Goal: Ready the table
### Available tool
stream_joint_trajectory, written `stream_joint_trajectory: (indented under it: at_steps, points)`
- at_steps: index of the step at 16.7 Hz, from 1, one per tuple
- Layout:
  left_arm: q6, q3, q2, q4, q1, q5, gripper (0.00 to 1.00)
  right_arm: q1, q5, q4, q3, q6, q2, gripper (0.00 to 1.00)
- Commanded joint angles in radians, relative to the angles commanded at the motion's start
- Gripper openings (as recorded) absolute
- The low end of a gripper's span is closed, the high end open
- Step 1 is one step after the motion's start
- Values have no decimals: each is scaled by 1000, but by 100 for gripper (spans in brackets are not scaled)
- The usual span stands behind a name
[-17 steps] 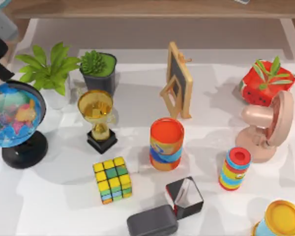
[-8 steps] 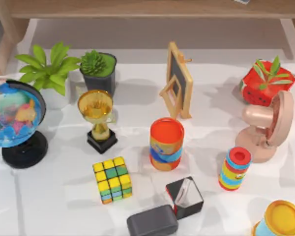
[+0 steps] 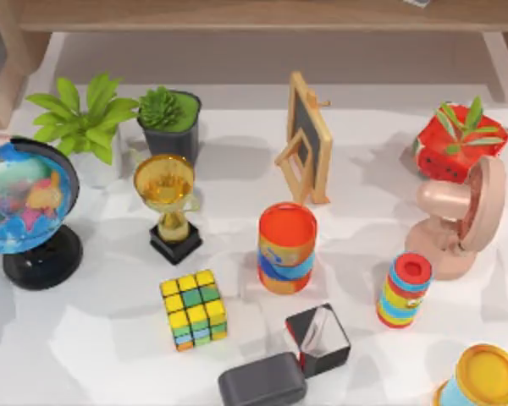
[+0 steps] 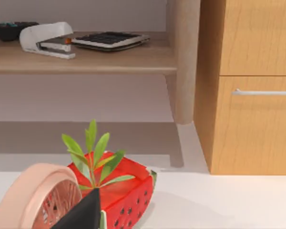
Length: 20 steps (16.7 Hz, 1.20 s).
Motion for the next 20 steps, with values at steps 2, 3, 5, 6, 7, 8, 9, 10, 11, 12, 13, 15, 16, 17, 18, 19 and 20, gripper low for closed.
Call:
stream_joint_trajectory:
  at_steps: [2, 3, 5, 6, 7, 8, 9, 10, 11, 12, 13, 15, 16, 17, 18, 19, 20]
  points:
    - [27, 41, 62, 29, 0, 23, 0, 0, 0, 0, 0, 0, 0, 100]
    - [33, 50, 77, 36, -2, 28, 0, 0, 0, 0, 0, 0, 0, 100]
    - [36, 55, 85, 39, -2, 31, 0, 0, 0, 0, 0, 0, 0, 100]
    - [36, 55, 85, 39, -2, 31, 0, 0, 0, 0, 0, 0, 0, 100]
    - [36, 55, 85, 39, -2, 31, 0, 0, 0, 0, 0, 0, 0, 100]
    - [36, 55, 85, 39, -2, 31, 0, 0, 0, 0, 0, 0, 0, 100]
    - [36, 50, 83, 38, -4, 29, 0, 0, 0, 0, 0, 0, 0, 100]
    - [36, 54, 84, 38, -5, 29, 0, 0, 0, 0, 0, 0, 0, 100]
    - [35, 66, 90, 38, -8, 26, 0, 0, 0, 0, 0, 0, 0, 100]
    - [33, 83, 101, 38, -13, 22, 0, 0, 0, 0, 0, 0, 0, 100]
    - [31, 102, 116, 37, -18, 15, 0, 0, 0, 0, 0, 0, 0, 100]
    - [26, 142, 150, 33, -30, 2, 0, 0, 0, 0, 0, 0, 0, 100]
    - [24, 156, 165, 30, -36, -2, 0, 0, 0, 0, 0, 0, 0, 100]
    - [22, 164, 175, 28, -40, -5, 0, 0, 0, 0, 0, 0, 0, 100]
    - [22, 165, 177, 28, -41, -5, 0, 0, 0, 0, 0, 0, 0, 100]
    - [22, 165, 177, 28, -41, -5, 0, 0, 0, 0, 0, 0, 0, 100]
    - [22, 165, 177, 28, -41, -5, 0, 0, 0, 0, 0, 0, 0, 100]
